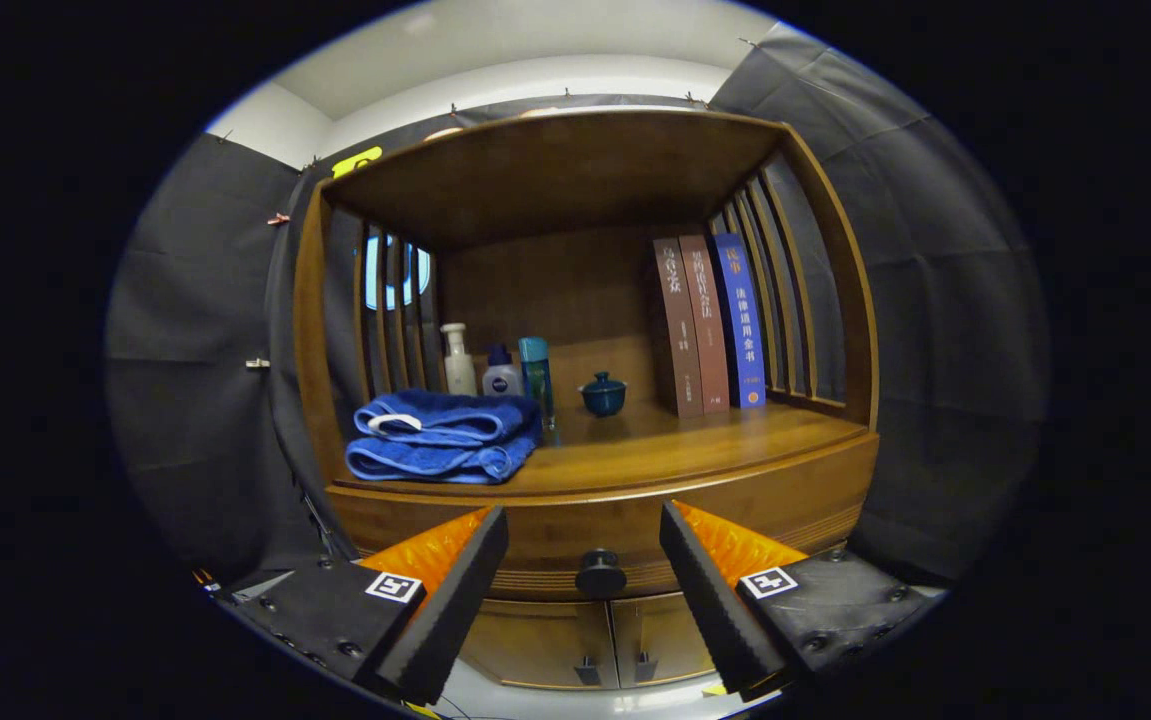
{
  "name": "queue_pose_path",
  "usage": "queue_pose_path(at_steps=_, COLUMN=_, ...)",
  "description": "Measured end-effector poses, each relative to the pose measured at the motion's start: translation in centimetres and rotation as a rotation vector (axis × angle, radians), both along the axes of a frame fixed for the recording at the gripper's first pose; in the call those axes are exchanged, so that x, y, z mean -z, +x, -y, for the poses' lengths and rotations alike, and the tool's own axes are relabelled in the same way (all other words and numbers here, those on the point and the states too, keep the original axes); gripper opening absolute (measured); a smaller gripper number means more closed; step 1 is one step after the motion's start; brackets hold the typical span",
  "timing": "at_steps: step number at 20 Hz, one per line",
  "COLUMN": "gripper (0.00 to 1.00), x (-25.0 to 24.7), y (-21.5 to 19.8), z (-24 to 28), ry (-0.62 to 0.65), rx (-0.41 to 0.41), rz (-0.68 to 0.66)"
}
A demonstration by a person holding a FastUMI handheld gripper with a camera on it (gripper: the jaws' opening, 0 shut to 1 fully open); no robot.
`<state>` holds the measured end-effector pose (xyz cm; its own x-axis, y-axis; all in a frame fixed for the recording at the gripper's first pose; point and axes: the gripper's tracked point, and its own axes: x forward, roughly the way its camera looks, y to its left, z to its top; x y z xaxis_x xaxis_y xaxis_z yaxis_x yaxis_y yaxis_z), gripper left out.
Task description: Pull open the drawer, take out the items inside it, and place them on the countertop above the cabinet.
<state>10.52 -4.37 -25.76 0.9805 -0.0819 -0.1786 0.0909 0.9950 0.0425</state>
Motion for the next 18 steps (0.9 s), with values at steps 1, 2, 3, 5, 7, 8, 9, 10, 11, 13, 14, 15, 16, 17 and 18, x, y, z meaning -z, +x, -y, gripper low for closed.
queue_pose_path(at_steps=1, gripper=1.00, x=1.4, y=0.4, z=0.3, ry=-0.002, rx=0.004, rz=-0.017)
queue_pose_path(at_steps=2, gripper=1.00, x=2.5, y=1.0, z=0.5, ry=-0.008, rx=0.003, rz=-0.033)
queue_pose_path(at_steps=3, gripper=1.00, x=3.0, y=1.6, z=0.7, ry=-0.018, rx=-0.001, rz=-0.043)
queue_pose_path(at_steps=5, gripper=0.98, x=4.6, y=2.7, z=1.0, ry=-0.034, rx=-0.006, rz=-0.049)
queue_pose_path(at_steps=7, gripper=0.98, x=5.9, y=3.4, z=0.8, ry=-0.036, rx=-0.009, rz=-0.060)
queue_pose_path(at_steps=8, gripper=0.98, x=6.5, y=3.8, z=0.8, ry=-0.035, rx=-0.009, rz=-0.063)
queue_pose_path(at_steps=9, gripper=0.98, x=6.8, y=3.6, z=1.0, ry=-0.035, rx=-0.006, rz=-0.069)
queue_pose_path(at_steps=10, gripper=0.98, x=7.2, y=3.7, z=1.1, ry=-0.034, rx=0.000, rz=-0.070)
queue_pose_path(at_steps=11, gripper=0.98, x=7.6, y=4.2, z=1.2, ry=-0.033, rx=0.009, rz=-0.069)
queue_pose_path(at_steps=13, gripper=0.98, x=8.0, y=4.4, z=1.7, ry=-0.033, rx=0.031, rz=-0.065)
queue_pose_path(at_steps=14, gripper=0.97, x=8.2, y=4.4, z=2.1, ry=-0.044, rx=0.046, rz=-0.066)
queue_pose_path(at_steps=15, gripper=0.88, x=8.3, y=4.3, z=2.2, ry=-0.055, rx=0.049, rz=-0.067)
queue_pose_path(at_steps=16, gripper=0.79, x=8.3, y=4.3, z=2.1, ry=-0.062, rx=0.048, rz=-0.063)
queue_pose_path(at_steps=17, gripper=0.71, x=8.1, y=4.2, z=2.0, ry=-0.069, rx=0.047, rz=-0.058)
queue_pose_path(at_steps=18, gripper=0.62, x=8.2, y=4.3, z=1.8, ry=-0.066, rx=0.039, rz=-0.061)
